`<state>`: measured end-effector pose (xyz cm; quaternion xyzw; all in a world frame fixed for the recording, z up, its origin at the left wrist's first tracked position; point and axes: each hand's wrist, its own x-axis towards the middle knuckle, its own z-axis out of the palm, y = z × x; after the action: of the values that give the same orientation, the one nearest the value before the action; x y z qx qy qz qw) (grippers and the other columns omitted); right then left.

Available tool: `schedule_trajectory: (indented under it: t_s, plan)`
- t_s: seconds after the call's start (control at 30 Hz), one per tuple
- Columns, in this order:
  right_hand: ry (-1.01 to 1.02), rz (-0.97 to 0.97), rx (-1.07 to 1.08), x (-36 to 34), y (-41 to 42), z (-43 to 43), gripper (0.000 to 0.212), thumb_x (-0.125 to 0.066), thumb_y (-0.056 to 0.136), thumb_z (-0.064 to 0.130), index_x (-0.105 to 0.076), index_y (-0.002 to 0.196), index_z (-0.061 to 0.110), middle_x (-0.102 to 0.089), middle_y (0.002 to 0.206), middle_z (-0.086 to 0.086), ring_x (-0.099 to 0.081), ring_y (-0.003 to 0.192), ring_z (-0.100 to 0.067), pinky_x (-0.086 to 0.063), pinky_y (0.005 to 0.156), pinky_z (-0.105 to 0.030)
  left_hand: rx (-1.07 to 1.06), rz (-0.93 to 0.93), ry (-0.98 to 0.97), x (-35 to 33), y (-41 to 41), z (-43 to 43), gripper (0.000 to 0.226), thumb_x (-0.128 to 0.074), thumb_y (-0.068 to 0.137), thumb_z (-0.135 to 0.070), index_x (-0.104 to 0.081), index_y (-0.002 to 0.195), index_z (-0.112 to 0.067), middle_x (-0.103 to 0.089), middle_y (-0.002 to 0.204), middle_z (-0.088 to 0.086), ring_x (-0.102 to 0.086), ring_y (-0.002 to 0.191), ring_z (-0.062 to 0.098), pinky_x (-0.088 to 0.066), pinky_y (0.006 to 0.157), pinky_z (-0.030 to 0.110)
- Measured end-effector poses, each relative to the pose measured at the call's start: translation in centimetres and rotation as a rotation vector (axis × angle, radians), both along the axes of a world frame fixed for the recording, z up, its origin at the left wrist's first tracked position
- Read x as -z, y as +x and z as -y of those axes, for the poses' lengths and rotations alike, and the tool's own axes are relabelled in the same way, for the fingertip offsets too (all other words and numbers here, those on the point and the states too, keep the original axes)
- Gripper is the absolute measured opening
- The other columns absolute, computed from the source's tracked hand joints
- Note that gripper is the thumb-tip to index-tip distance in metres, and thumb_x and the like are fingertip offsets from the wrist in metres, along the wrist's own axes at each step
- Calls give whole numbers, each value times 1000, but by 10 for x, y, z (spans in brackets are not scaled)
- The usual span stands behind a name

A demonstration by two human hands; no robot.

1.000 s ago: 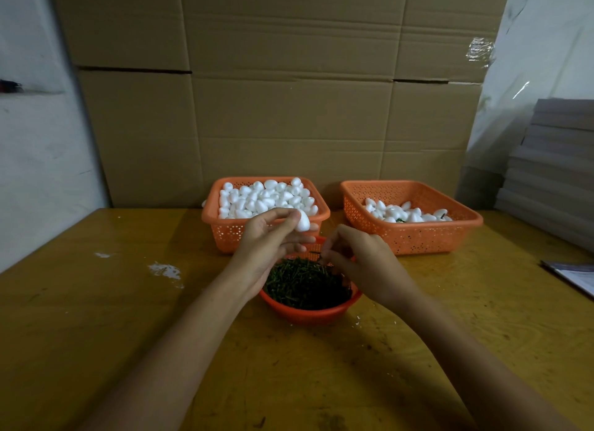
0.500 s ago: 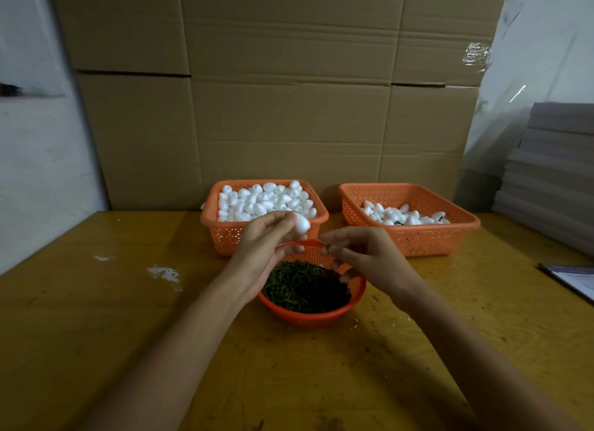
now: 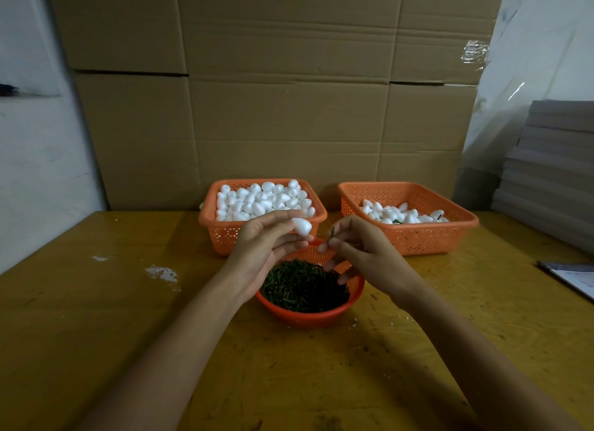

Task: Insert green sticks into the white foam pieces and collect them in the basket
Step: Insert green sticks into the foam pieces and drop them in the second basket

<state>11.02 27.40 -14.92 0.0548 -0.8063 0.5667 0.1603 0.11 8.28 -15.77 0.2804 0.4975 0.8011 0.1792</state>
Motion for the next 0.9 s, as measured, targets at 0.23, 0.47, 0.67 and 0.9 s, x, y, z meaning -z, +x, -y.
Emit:
schedule_trajectory:
  t_s: [0.23,0.47,0.67,0.9]
  plan:
    - [-29,-48,21,-1,1,0,14,-72,97,16,-63,104,8,-68,100,-12,-72,80,-21,-61,58,-33,-5,4,-29,0,0,1,22,-62,102,-6,-72,121,-4,-76,115,21,-75,108,36,-63,83,31]
    - [-117,-19,0,-1,0,-3,18,-73,96,13,-63,109,5,-79,101,-12,-77,86,-29,-63,61,-34,26,-3,-44,-2,2,2,22,-62,102,-6,-71,122,-3,-76,114,22,-76,107,35,-62,83,30]
    - [-111,-80,69,1,0,-3,18,-75,92,17,-72,105,6,-79,91,-12,-78,78,-26,-61,57,-29,54,1,-40,-1,2,2,20,-63,102,-6,-73,119,-6,-76,115,23,-76,108,35,-62,83,31]
    - [-154,-101,38,0,-1,-2,15,-65,100,8,-71,113,5,-80,102,-10,-78,84,-27,-63,61,-29,65,4,-23,0,1,2,21,-64,101,-6,-73,120,-5,-75,118,22,-74,112,36,-63,84,32]
